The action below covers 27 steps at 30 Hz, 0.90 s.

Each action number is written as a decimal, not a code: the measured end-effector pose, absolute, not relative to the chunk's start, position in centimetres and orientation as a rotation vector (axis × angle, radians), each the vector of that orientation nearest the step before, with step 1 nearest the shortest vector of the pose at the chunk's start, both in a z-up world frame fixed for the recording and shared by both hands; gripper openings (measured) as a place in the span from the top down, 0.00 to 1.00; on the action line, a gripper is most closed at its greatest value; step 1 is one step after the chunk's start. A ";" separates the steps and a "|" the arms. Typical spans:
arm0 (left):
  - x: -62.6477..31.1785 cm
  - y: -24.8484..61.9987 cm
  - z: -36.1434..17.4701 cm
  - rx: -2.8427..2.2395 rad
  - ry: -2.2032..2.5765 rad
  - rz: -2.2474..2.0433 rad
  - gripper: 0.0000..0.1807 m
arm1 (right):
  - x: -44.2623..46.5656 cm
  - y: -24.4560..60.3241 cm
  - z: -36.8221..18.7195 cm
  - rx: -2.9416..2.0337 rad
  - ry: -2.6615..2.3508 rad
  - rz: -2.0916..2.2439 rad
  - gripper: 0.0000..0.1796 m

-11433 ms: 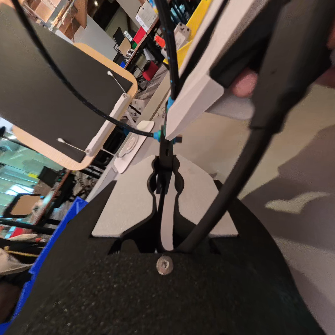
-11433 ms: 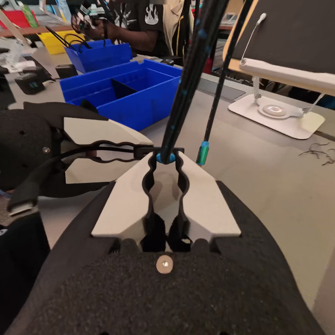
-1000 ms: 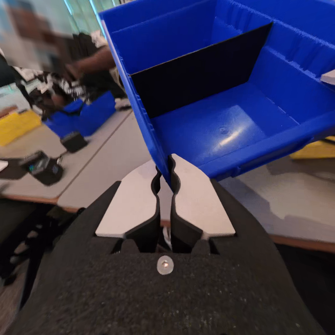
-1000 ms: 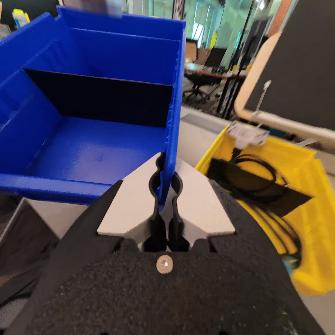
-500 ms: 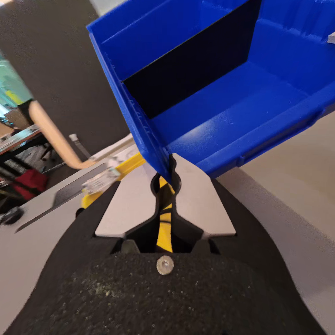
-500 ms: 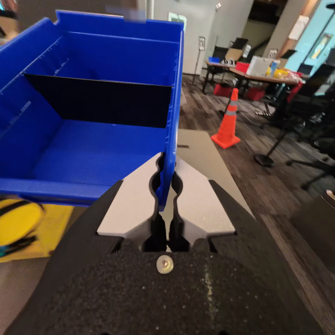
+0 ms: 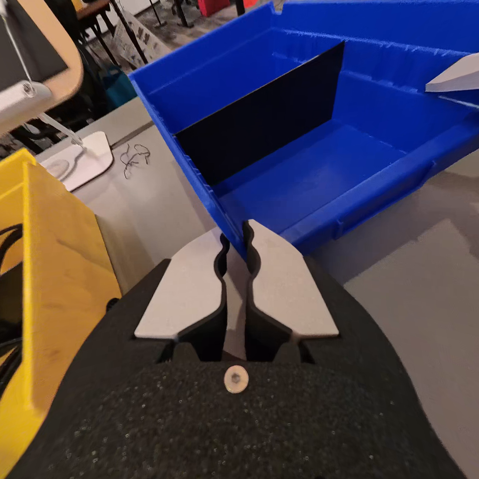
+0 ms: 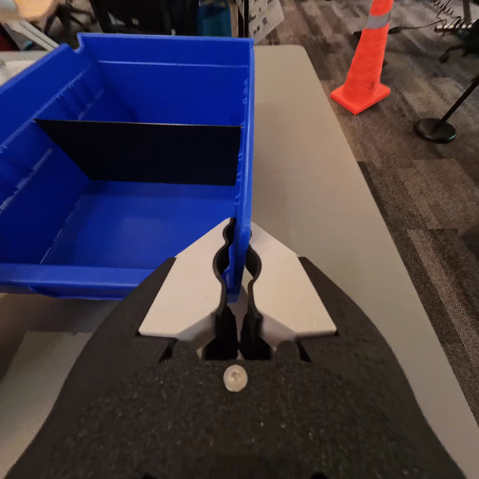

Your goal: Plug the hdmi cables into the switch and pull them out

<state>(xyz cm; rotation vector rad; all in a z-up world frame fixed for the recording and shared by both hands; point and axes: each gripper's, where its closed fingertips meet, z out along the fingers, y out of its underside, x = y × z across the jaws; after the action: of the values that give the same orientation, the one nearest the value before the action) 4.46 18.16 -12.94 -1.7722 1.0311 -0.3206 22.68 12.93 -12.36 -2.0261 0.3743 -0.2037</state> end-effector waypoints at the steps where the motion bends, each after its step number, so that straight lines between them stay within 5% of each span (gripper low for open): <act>1: 4.7 18.1 -13.6 -1.799 1.036 -0.353 0.94 | 23.0 13.3 -12.5 -2.018 0.378 -0.206 0.98; 7: 5.7 16.0 -13.6 -1.839 1.145 -0.547 0.87 | 24.6 13.5 -13.5 -2.001 0.447 -0.224 0.95; 12: 0.3 11.9 -7.5 -1.731 1.129 -0.876 0.83 | 24.4 11.8 -9.6 -1.897 0.437 -0.334 0.83; 18: -19.1 23.1 -1.7 -1.704 0.775 -0.403 0.78 | 6.7 15.3 -4.8 -1.844 0.032 -0.127 0.77; 22: -26.9 26.5 -7.6 -1.978 0.731 -0.431 0.68 | -7.7 19.1 -9.8 -1.956 -0.059 0.251 0.73; 27: -26.8 26.4 -13.6 -2.122 0.689 -0.624 0.72 | -8.2 22.5 -12.5 -1.967 0.010 0.021 0.83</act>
<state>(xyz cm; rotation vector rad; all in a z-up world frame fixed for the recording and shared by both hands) -26.76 26.43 -13.62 -2.1217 0.6887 -0.6244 -8.19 22.49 -12.45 -1.9671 0.0096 0.0206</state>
